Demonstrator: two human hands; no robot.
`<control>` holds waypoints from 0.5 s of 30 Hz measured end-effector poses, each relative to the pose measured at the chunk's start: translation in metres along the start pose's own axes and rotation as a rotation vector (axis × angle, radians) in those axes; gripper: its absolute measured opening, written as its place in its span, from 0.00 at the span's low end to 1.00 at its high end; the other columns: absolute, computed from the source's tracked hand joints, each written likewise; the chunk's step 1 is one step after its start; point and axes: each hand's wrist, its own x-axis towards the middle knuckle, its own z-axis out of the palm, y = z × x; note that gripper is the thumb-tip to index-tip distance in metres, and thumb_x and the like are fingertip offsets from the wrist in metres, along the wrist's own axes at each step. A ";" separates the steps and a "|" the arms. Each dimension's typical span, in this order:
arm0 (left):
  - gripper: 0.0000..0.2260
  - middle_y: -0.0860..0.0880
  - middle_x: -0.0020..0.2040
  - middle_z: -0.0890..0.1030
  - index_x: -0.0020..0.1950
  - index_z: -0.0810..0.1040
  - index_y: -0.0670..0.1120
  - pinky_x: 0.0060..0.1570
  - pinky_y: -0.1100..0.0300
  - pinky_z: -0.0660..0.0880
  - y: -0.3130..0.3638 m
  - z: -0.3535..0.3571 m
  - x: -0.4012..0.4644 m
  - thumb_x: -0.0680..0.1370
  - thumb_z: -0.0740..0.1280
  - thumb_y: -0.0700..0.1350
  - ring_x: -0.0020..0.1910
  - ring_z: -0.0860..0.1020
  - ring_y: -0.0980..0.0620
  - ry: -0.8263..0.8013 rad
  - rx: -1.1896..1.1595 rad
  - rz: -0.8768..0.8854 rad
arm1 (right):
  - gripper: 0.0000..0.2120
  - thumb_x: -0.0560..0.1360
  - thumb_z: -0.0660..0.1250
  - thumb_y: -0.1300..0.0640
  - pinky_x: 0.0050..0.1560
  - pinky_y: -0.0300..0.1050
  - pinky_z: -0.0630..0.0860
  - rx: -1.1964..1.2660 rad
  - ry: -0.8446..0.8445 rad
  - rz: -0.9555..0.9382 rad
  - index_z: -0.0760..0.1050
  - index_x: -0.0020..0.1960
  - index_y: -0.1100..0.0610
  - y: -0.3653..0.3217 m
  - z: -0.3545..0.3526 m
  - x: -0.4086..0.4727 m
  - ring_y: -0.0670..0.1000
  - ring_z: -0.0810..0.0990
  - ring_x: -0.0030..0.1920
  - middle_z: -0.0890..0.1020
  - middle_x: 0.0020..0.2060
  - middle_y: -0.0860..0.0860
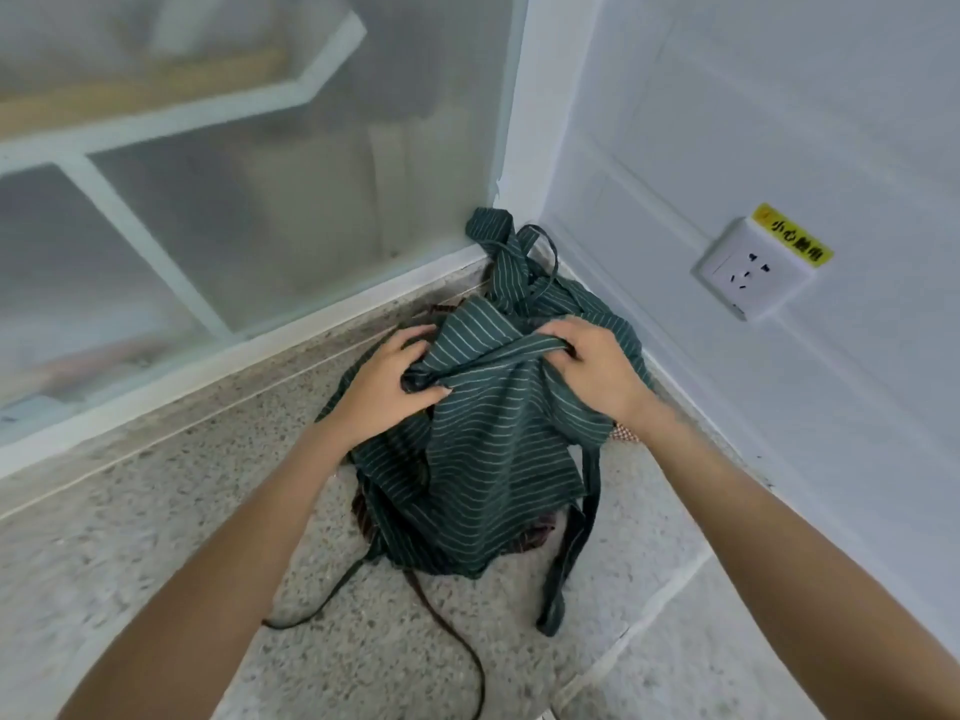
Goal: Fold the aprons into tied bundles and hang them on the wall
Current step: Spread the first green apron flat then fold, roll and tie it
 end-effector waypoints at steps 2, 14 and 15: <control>0.22 0.65 0.62 0.69 0.69 0.65 0.54 0.64 0.62 0.65 0.017 0.000 -0.022 0.77 0.67 0.47 0.62 0.68 0.61 -0.085 -0.127 -0.133 | 0.08 0.77 0.62 0.66 0.52 0.43 0.72 0.094 -0.013 0.009 0.77 0.49 0.55 -0.017 -0.015 -0.013 0.52 0.78 0.47 0.80 0.45 0.53; 0.08 0.55 0.47 0.78 0.58 0.68 0.50 0.39 0.64 0.73 0.157 -0.026 -0.146 0.80 0.59 0.48 0.43 0.78 0.58 0.303 -0.097 -0.026 | 0.14 0.74 0.69 0.49 0.54 0.48 0.76 0.236 -0.071 0.075 0.74 0.59 0.45 -0.081 -0.072 -0.155 0.49 0.80 0.48 0.80 0.47 0.49; 0.08 0.53 0.47 0.79 0.58 0.69 0.49 0.40 0.62 0.74 0.168 -0.028 -0.158 0.80 0.60 0.49 0.42 0.79 0.56 0.305 -0.055 -0.002 | 0.14 0.74 0.68 0.48 0.57 0.49 0.76 0.243 -0.085 0.069 0.75 0.59 0.45 -0.084 -0.074 -0.169 0.47 0.80 0.51 0.81 0.51 0.48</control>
